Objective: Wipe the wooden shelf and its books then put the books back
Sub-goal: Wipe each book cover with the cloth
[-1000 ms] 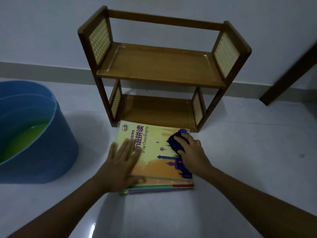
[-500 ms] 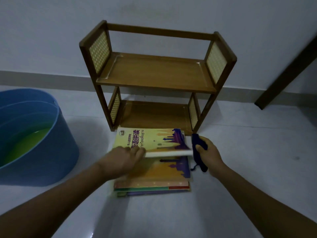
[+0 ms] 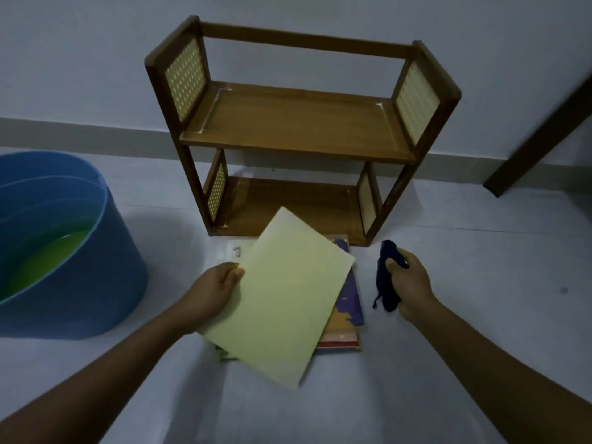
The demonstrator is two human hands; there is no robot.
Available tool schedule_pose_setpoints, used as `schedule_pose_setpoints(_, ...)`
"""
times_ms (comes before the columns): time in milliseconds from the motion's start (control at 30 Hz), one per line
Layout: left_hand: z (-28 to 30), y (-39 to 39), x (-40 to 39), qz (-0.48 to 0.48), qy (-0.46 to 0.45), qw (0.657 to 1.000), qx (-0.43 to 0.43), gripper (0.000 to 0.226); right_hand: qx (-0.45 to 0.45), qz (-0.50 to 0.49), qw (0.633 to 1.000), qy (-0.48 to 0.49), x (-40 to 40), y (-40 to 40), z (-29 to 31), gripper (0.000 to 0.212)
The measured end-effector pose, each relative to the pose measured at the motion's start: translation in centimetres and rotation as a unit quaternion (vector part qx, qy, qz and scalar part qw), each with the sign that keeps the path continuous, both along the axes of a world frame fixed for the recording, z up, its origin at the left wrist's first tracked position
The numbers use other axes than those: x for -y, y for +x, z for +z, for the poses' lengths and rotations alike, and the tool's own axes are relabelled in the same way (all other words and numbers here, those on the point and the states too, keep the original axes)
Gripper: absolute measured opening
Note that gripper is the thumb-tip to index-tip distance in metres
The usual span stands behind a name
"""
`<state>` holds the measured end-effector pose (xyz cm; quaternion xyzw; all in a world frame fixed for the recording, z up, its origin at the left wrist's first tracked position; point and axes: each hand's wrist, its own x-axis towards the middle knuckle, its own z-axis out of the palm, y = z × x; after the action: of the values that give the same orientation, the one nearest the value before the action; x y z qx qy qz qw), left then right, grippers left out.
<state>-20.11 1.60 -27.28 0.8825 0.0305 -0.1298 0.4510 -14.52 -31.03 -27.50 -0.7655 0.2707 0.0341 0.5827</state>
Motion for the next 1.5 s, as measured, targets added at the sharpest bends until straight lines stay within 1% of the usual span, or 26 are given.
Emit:
schedule_pose_setpoints(33,-1.1,-0.1,-0.6,0.016,0.009,1.0,-0.005,0.03,0.007,0.013,0.999,-0.031,0.1,0.2,-0.6,0.037)
schedule_pose_setpoints(100,-2.8,0.0,-1.9,0.019,0.094,0.995,0.026,0.024,0.051,0.071,0.989,-0.123,-0.3,0.1,-1.4,0.042)
schedule_pose_setpoints(167,-3.2,0.0,-2.5,-0.004,0.178,0.983,0.042,0.04,0.117,0.145,0.957,-0.221,-1.4,-0.2,-2.0,0.045)
schedule_pose_setpoints(200,-3.3,0.0,-2.6,-0.014,0.165,0.986,0.033,0.056,0.14,0.188,0.936,-0.264,-2.5,-0.4,-2.3,0.046)
schedule_pose_setpoints(267,-3.9,-0.2,-2.3,0.002,0.035,0.999,-0.008,0.084,0.147,0.287,0.886,-0.334,-5.3,-1.4,-2.8,0.05)
schedule_pose_setpoints(333,-4.9,-0.3,-1.6,0.019,-0.034,0.998,-0.05,0.104,0.169,0.394,0.813,-0.395,-9.0,-3.9,-3.6,0.057)
schedule_pose_setpoints(433,-5.8,-0.9,-1.1,0.029,-0.066,0.996,-0.052,0.07,0.275,0.578,0.664,-0.386,-14.3,-9.5,-4.2,0.063)
schedule_pose_setpoints(500,-6.3,-0.9,-1.2,0.046,-0.088,0.994,-0.049,0.073,0.296,0.654,0.606,-0.342,-15.4,-9.5,-3.7,0.06)
schedule_pose_setpoints(533,-6.2,-0.8,-1.1,0.049,-0.09,0.993,-0.051,0.067,0.299,0.653,0.604,-0.347,-15.4,-8.0,-3.6,0.059)
schedule_pose_setpoints(567,-6.1,-0.8,-1.0,0.049,-0.086,0.994,-0.055,0.062,0.295,0.62,0.626,-0.37,-15.0,-6.0,-3.7,0.057)
schedule_pose_setpoints(600,-6.0,-0.9,-1.0,0.044,-0.076,0.995,-0.049,0.065,0.269,0.567,0.668,-0.4,-14.3,-3.8,-3.9,0.056)
schedule_pose_setpoints(667,-6.0,-1.1,-0.9,0.03,-0.067,0.997,-0.033,0.091,0.165,0.442,0.769,-0.431,-12.4,0.6,-3.9,0.054)
schedule_pose_setpoints(700,-6.6,-0.8,-1.3,0.029,-0.062,0.997,-0.04,0.102,0.121,0.386,0.803,-0.437,-11.8,1.9,-3.6,0.054)
schedule_pose_setpoints(733,-7.3,-0.4,-1.5,0.04,-0.063,0.996,-0.047,0.107,0.097,0.35,0.814,-0.454,-11.9,2.2,-3.3,0.056)
schedule_pose_setpoints(767,-9.1,0.5,-2.3,0.065,-0.059,0.994,-0.063,0.103,0.091,0.343,0.809,-0.47,-12.7,1.5,-3.1,0.059)
schedule_pose_setpoints(833,-11.3,2.0,-3.4,0.089,-0.088,0.985,-0.117,0.076,0.133,0.402,0.777,-0.466,-15.4,-1.7,-3.1,0.067)
schedule_pose_setpoints(933,-12.8,2.2,-3.6,0.078,-0.136,0.979,-0.133,0.057,0.248,0.581,0.673,-0.385,-18.3,-7.7,-3.5,0.054)
schedule_pose_setpoints(1000,-12.4,2.1,-3.1,0.097,-0.115,0.981,-0.125,0.057,0.275,0.623,0.636,-0.363,-17.4,-7.6,-3.6,0.045)
schedule_pose_setpoints(1067,-10.5,1.9,-2.6,0.103,-0.103,0.982,-0.116,0.068,0.259,0.576,0.663,-0.403,-14.8,-5.2,-4.0,0.053)
schedule_pose_setpoints(1133,-7.7,0.5,-1.6,0.064,-0.075,0.992,-0.072,0.083,0.203,0.476,0.733,-0.44,-10.8,-2.7,-4.4,0.06)
schedule_pose_setpoints(1167,-6.7,-0.1,-1.2,0.061,-0.069,0.994,-0.054,0.1,0.167,0.428,0.765,-0.452,-8.4,-1.8,-4.3,0.058)
schedule_pose_setpoints(1233,-4.6,-1.7,-0.9,0.035,-0.042,0.997,-0.05,0.124,0.1,0.331,0.81,-0.474,-3.7,-1.1,-4.1,0.054)
schedule_pose_setpoints(1300,-4.3,-2.2,-0.9,0.025,-0.012,0.998,-0.057,0.127,0.04,0.268,0.838,-0.473,-0.4,-1.5,-4.4,0.051)
schedule_pose_setpoints(1400,-3.9,-2.5,-0.3,0.065,0.042,0.994,-0.074,0.099,-0.042,0.318,0.849,-0.419,1.6,-2.4,-6.0,0.054)
schedule_pose_setpoints(1467,-3.7,-2.4,-0.1,0.069,0.126,0.987,-0.078,0.078,-0.036,0.381,0.82,-0.426,1.1,-3.0,-5.5,0.069)
schedule_pose_setpoints(1500,-3.4,-2.1,-0.2,0.054,0.162,0.981,-0.087,0.072,-0.009,0.405,0.796,-0.45,0.4,-3.3,-5.0,0.067)
